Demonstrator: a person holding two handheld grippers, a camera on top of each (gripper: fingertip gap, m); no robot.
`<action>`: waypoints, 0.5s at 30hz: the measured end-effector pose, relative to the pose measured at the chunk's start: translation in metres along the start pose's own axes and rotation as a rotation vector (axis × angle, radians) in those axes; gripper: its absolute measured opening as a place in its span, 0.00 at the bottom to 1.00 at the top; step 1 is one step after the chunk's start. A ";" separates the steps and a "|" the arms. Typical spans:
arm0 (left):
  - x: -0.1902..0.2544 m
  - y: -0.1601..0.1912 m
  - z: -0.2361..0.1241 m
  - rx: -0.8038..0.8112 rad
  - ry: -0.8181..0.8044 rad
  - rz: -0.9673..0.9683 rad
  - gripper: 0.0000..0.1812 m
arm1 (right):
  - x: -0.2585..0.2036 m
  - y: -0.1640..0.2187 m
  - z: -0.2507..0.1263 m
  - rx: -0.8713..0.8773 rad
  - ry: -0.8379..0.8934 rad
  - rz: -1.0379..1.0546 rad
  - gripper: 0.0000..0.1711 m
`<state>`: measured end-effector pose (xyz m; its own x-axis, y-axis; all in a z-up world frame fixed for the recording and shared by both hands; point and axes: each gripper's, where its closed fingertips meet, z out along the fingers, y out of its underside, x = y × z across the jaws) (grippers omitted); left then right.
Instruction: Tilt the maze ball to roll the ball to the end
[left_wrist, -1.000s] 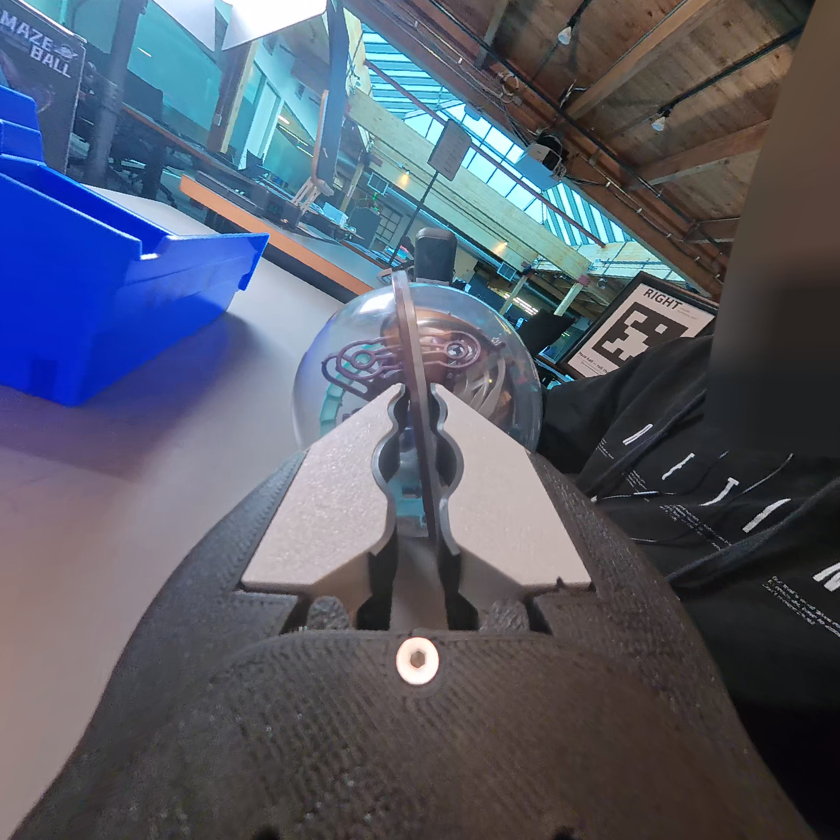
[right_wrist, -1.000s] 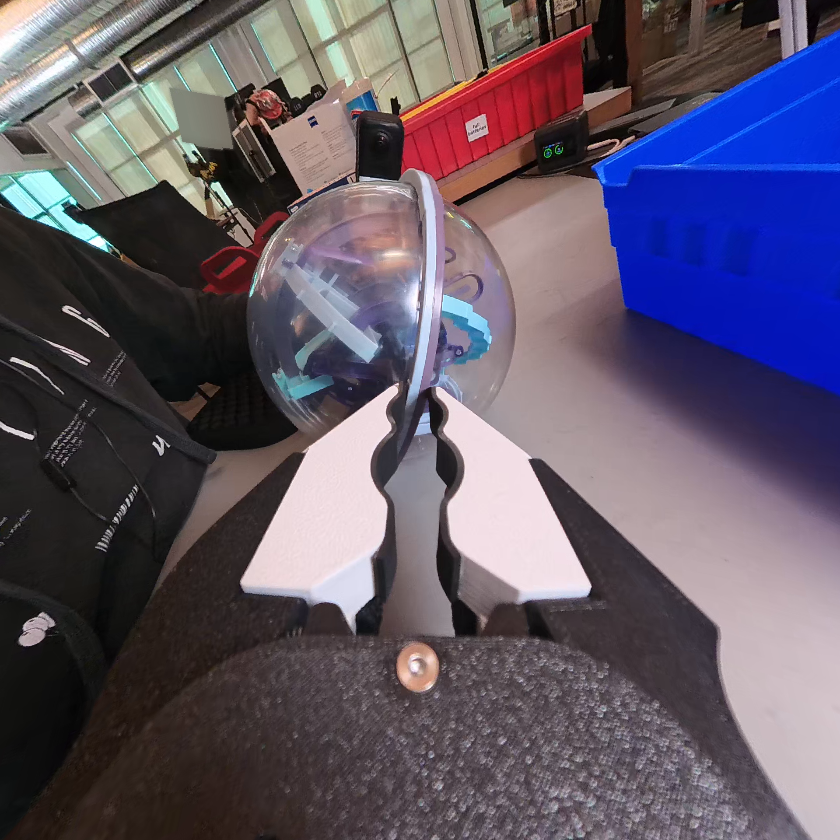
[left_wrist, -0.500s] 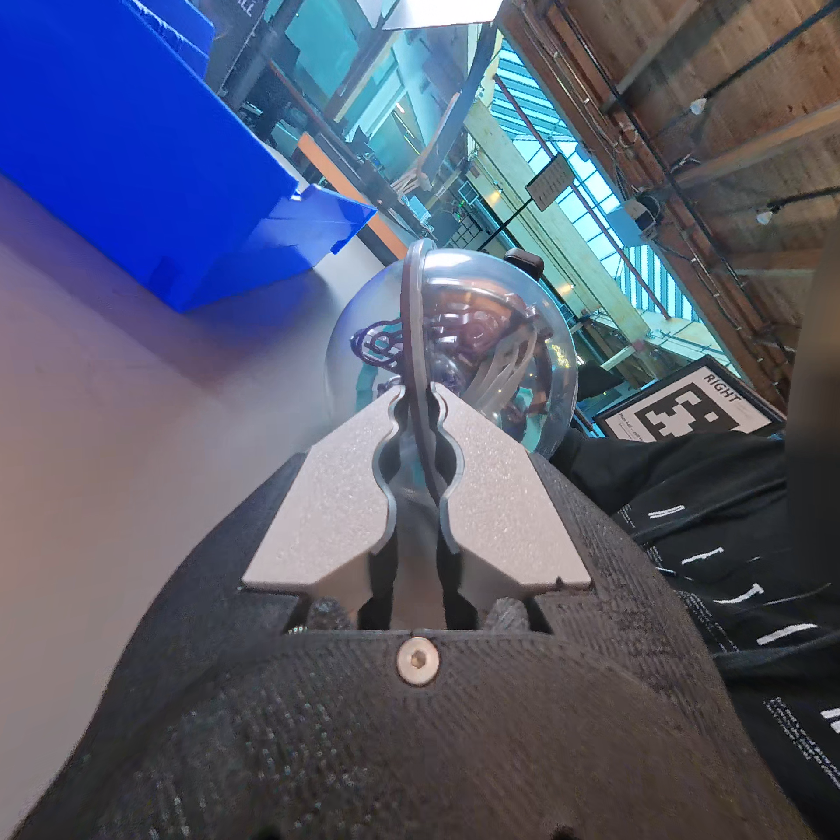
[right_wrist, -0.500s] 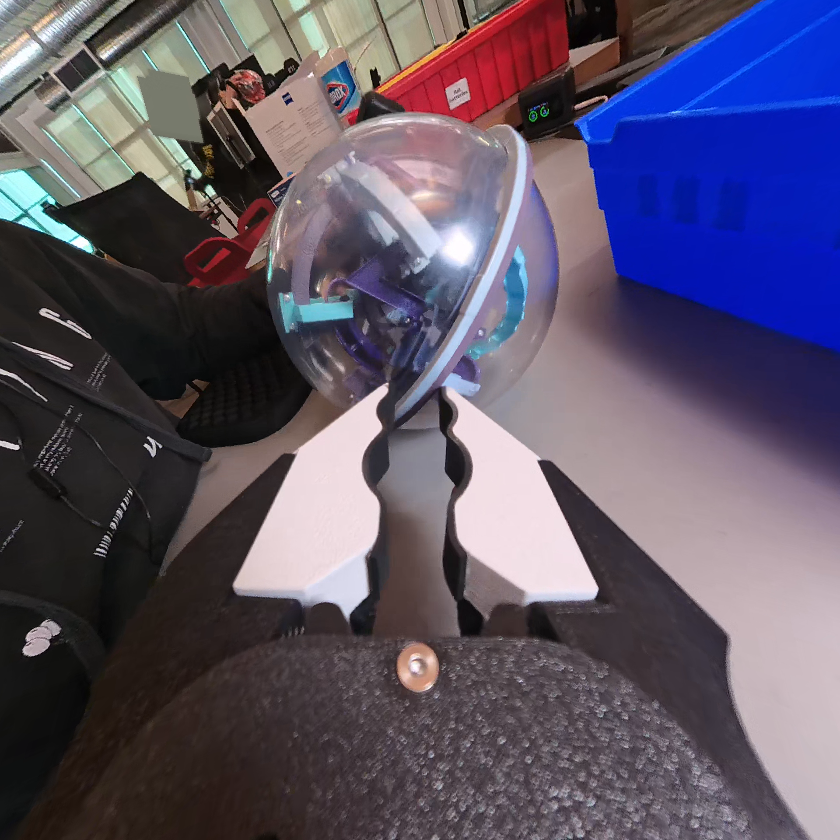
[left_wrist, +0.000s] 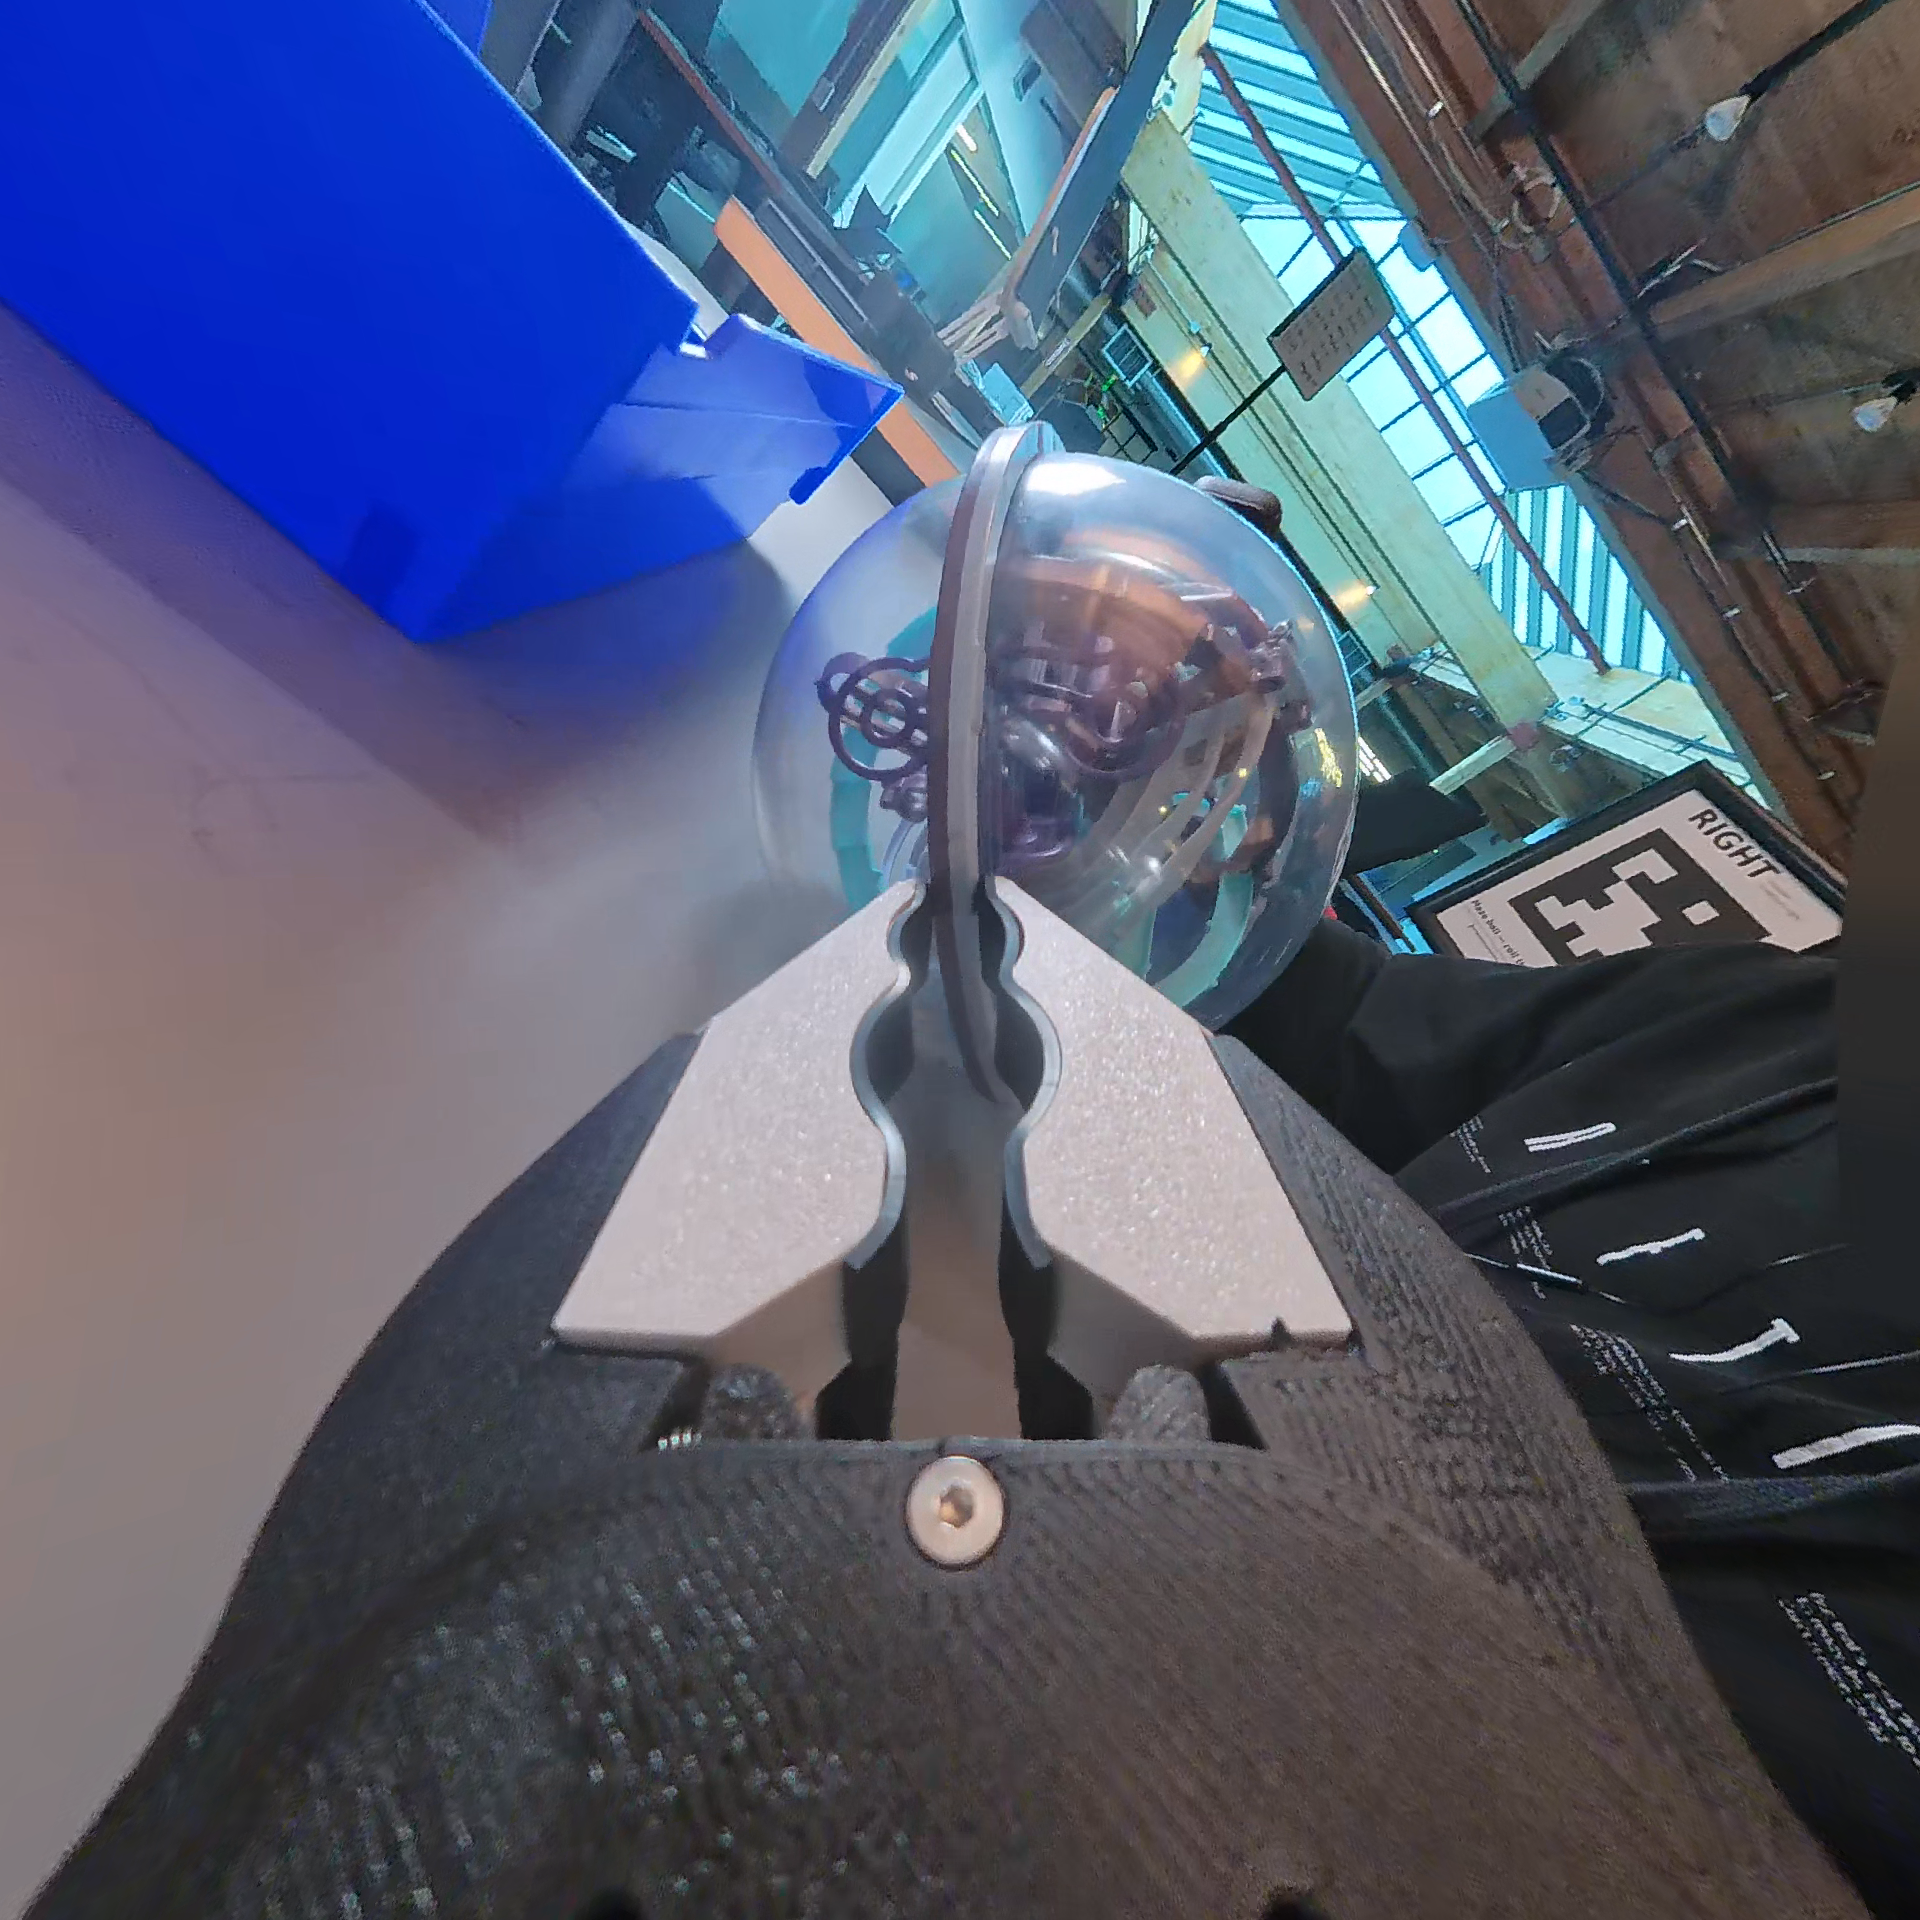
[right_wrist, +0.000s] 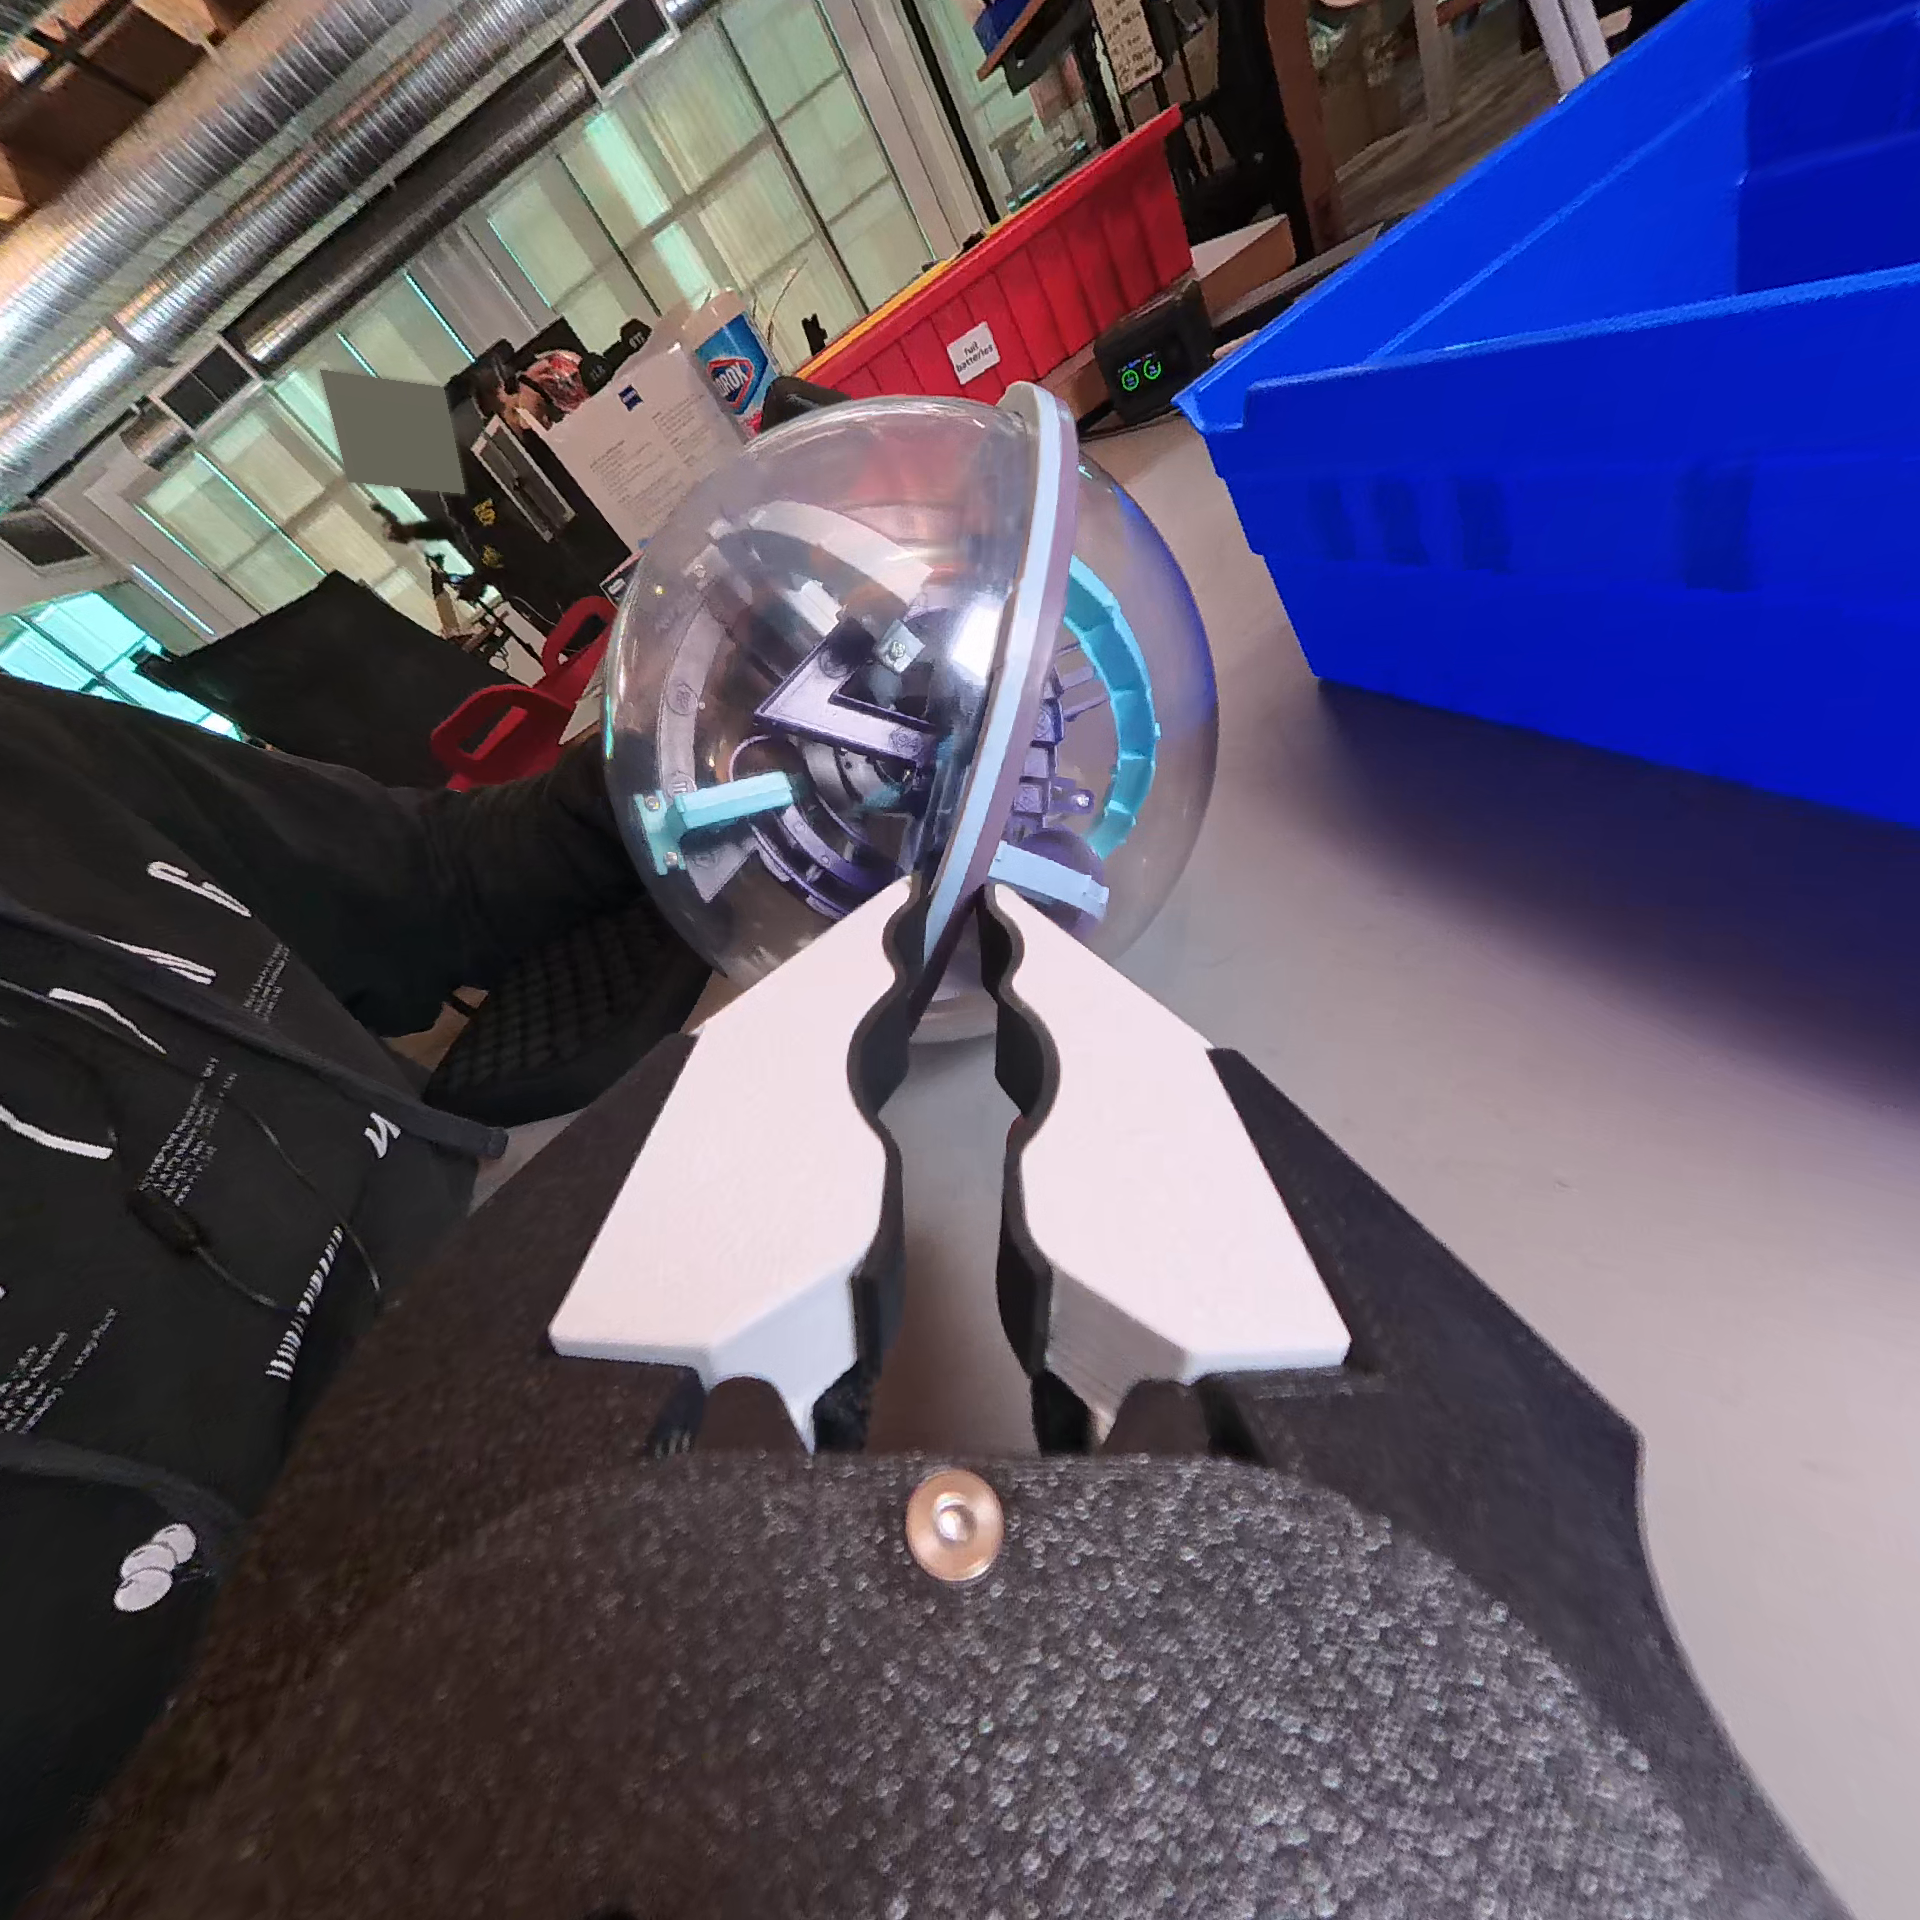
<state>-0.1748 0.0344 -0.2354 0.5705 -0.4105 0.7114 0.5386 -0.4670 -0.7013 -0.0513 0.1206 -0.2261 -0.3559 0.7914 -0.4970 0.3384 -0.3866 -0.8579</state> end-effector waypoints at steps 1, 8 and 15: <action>0.000 0.001 0.000 -0.004 -0.003 0.003 0.03 | 0.000 -0.001 0.000 0.003 0.000 -0.001 0.04; 0.003 0.004 0.002 -0.027 0.011 -0.002 0.03 | 0.004 -0.004 -0.002 0.021 0.014 0.046 0.04; 0.021 0.012 0.013 -0.031 0.121 -0.121 0.03 | 0.026 -0.007 -0.012 0.093 -0.017 0.416 0.03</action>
<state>-0.1479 0.0301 -0.2293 0.4229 -0.4406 0.7919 0.5784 -0.5414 -0.6101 -0.0528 0.1497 -0.2318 -0.2199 0.5512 -0.8048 0.3764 -0.7132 -0.5913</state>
